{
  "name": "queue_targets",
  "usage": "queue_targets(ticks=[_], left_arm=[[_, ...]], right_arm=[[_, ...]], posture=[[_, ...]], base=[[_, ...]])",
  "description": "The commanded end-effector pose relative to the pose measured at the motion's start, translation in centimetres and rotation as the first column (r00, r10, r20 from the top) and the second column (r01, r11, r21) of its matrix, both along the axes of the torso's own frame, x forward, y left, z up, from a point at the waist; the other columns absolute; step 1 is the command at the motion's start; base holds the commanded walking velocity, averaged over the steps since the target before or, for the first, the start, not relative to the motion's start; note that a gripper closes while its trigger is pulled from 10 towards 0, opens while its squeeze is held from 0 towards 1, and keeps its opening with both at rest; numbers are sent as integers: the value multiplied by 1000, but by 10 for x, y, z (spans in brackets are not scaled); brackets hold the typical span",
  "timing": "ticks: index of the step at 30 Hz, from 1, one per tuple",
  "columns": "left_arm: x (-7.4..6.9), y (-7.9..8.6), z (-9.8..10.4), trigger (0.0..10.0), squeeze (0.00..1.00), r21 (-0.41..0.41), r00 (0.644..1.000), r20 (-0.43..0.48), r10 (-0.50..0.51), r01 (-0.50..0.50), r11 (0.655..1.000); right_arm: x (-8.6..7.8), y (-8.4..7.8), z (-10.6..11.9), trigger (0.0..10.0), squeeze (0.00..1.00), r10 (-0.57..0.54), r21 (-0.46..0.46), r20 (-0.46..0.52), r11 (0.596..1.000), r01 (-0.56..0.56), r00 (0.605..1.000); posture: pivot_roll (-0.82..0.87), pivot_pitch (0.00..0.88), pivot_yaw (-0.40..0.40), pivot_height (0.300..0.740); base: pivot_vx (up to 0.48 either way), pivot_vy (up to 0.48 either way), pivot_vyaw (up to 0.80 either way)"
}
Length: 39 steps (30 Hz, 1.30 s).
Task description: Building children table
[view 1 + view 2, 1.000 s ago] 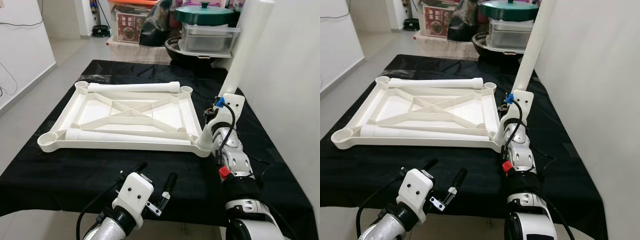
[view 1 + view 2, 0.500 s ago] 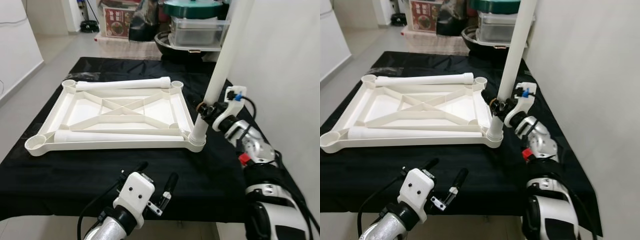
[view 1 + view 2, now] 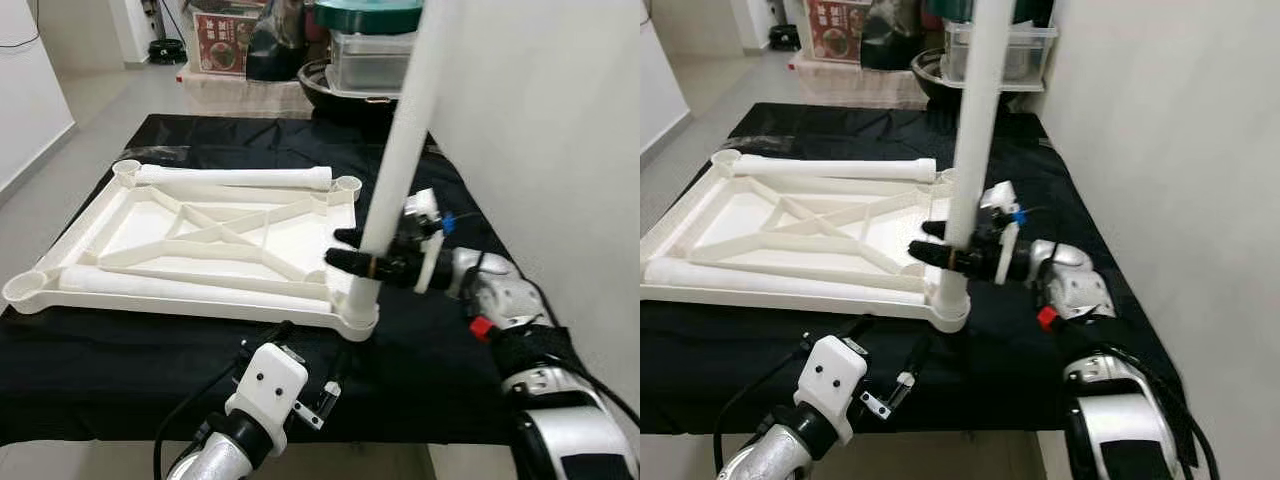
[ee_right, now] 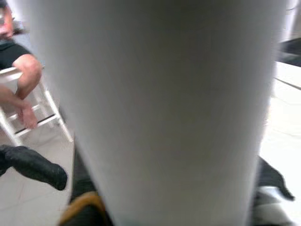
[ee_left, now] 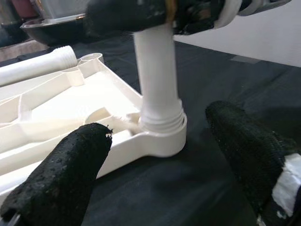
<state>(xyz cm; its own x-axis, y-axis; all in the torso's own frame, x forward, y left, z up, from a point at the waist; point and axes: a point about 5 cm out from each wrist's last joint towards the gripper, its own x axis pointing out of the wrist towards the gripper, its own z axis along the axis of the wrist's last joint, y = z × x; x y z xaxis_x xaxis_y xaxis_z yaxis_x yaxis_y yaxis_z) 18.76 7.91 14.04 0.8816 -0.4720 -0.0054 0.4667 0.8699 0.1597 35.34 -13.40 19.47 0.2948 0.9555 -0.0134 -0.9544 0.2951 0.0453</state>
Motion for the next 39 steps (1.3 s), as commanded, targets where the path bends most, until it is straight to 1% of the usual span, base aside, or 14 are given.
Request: queue_targets(ticks=[1, 9, 11, 13, 14, 16, 19, 21, 22, 25, 26, 31, 32, 39], left_arm=[[-2, 0, -3, 10000, 0, 3, 1000, -10, -1, 1, 1000], [-3, 0, -3, 10000, 0, 3, 1000, -12, -5, 5, 1000], [-3, 0, -4, 10000, 0, 3, 1000, -13, -7, 7, 1000], [-3, -1, -4, 10000, 0, 4, 1000, -15, -13, 13, 1000], [-3, -1, -4, 10000, 0, 4, 1000, -15, -13, 13, 1000], [-3, -1, -4, 10000, 0, 4, 1000, -15, -16, 16, 1000], [-3, -1, -4, 10000, 0, 5, 1000, -15, -15, 15, 1000], [-3, -1, -4, 10000, 0, 5, 1000, -15, -14, 14, 1000], [-3, -1, -4, 10000, 0, 4, 1000, -15, -14, 14, 1000], [-3, -1, -4, 10000, 0, 4, 1000, -16, -16, 16, 1000], [-3, -1, -4, 10000, 0, 4, 1000, -16, -16, 16, 1000], [-2, -1, -4, 10000, 0, 4, 1000, -15, -15, 16, 1000], [-2, -2, -4, 10000, 0, 3, 1000, -15, -14, 14, 1000], [-2, -2, -4, 10000, 0, 2, 1000, -13, -13, 13, 1000]], right_arm=[[-2, 9, 4, 0, 0, 49, 8, 10, 999, -49, 999], [32, -11, 13, 0, 0, -548, 151, -8, 826, 543, 837], [40, -27, 3, 0, 0, -780, 113, -63, 614, 781, 622], [35, -57, -22, 0, 0, -968, -19, -93, 236, 972, 233], [35, -57, -22, 0, 0, -968, -19, -93, 236, 972, 233], [21, -77, -35, 0, 0, -997, -84, -59, -40, 996, -45], [10, -80, -40, 0, 0, -986, -96, -63, -147, 984, -153], [7, -78, -40, 0, 0, -984, -97, -71, -154, 983, -162], [11, -68, -37, 10000, 0, -988, -64, -122, -89, 994, -96], [20, -55, -24, 10000, 0, -986, 41, -164, 14, 999, 21], [23, -55, -20, 10000, 1000, -988, 70, -155, 16, 997, 27], [30, -60, -9, 10000, 1000, -991, 130, -117, 42, 991, 58], [33, -55, -2, 10000, 0, -953, 187, -197, 195, 963, 232], [20, -43, 18, 10000, 0, -593, 373, -218, 683, 628, 775]], posture=[[156, 34, -77, 740], [147, 27, -73, 740], [144, 25, -69, 740], [143, 21, -67, 740], [143, 21, -67, 740], [148, 20, -70, 740], [149, 21, -71, 740], [148, 21, -71, 740], [145, 21, -69, 740], [144, 25, -70, 740], [145, 25, -72, 740], [144, 28, -73, 740], [144, 29, -73, 740], [143, 32, -73, 740]], base=[[0, 0, 0], [0, 0, 0], [0, 0, 0], [0, 0, 0], [0, 0, 0], [0, 0, 0], [0, 0, 0], [0, 0, 0], [0, 0, 0], [0, 0, 0], [0, 0, 0], [0, 0, 0], [0, 0, 0], [0, 0, 0]])
